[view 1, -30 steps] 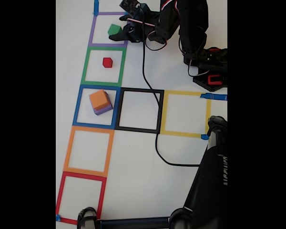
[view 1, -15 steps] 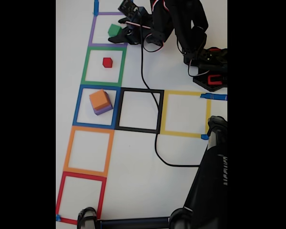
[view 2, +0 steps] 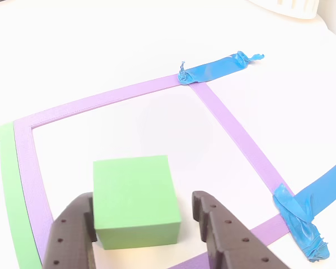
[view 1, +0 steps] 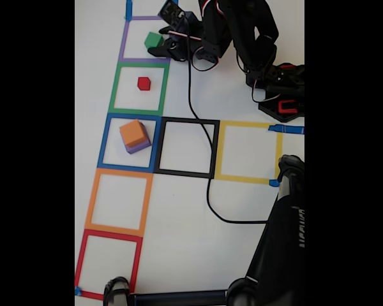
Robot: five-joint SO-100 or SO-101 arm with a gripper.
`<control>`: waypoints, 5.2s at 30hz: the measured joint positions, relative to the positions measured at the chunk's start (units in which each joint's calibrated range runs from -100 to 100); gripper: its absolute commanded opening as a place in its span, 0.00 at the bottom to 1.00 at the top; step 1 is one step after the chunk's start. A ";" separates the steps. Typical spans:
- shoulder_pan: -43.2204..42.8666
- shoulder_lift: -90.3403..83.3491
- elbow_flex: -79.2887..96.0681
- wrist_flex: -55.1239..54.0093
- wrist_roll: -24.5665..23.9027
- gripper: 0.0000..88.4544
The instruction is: Tower of hanoi
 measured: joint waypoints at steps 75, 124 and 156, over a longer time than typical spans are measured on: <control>-61.44 -75.56 -35.59 112.94 -0.18 0.04; -62.61 -39.59 2.92 37.57 -0.36 0.04; -60.74 -33.52 2.74 30.47 -0.36 0.25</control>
